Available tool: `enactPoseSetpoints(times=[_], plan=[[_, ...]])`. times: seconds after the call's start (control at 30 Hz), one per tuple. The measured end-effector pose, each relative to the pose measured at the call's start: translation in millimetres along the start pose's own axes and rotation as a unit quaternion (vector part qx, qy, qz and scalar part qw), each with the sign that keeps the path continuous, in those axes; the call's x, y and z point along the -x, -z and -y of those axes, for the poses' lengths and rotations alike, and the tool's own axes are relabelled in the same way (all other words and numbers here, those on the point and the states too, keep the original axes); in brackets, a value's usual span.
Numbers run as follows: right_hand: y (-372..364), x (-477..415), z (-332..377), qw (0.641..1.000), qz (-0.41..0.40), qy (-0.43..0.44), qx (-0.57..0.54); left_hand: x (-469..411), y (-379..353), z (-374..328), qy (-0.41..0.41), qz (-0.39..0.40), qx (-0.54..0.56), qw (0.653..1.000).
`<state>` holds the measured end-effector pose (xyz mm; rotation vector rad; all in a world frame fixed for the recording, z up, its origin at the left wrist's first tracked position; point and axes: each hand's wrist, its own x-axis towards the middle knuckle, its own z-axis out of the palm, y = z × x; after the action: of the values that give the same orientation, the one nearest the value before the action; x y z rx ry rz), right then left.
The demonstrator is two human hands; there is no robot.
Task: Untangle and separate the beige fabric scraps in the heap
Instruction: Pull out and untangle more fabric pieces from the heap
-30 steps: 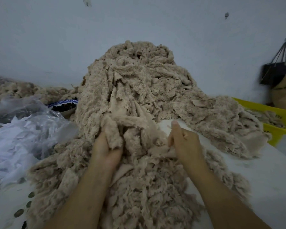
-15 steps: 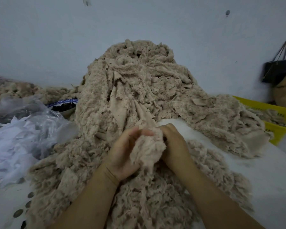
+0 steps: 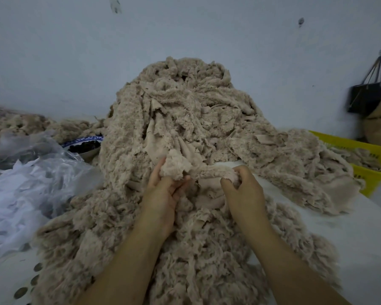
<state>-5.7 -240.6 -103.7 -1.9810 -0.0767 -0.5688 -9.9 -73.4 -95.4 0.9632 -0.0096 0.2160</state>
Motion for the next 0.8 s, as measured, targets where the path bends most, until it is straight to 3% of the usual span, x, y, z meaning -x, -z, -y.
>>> enactPoseSetpoints(times=[0.3, 0.47, 0.57, 0.7, 0.8], plan=[[2.0, -2.2, 0.7, 0.992, -0.039, -0.093, -0.079, -4.3, 3.3, -4.5, 0.025, -0.126, 0.007, 0.992], [-0.4, -3.9, -0.8, 0.984, 0.083, -0.152, -0.037, -2.2, 4.1, -10.3, 0.109, -0.062, 0.162, 0.979], [-0.8, -3.5, 0.2, 0.991, 0.102, -0.088, -0.026, -0.6, 4.0, -11.4, 0.104, -0.023, 0.177, 0.978], [-0.4, 2.8, 5.4, 0.992, 0.084, 0.004, -0.099, 5.5, -2.3, -9.6, 0.093, 0.034, 0.147, 0.984], [-3.9, 4.7, 5.3, 0.985, 0.159, 0.03, -0.055, 8.8, -7.1, -8.1, 0.103, 0.071, 0.106, 0.986]])
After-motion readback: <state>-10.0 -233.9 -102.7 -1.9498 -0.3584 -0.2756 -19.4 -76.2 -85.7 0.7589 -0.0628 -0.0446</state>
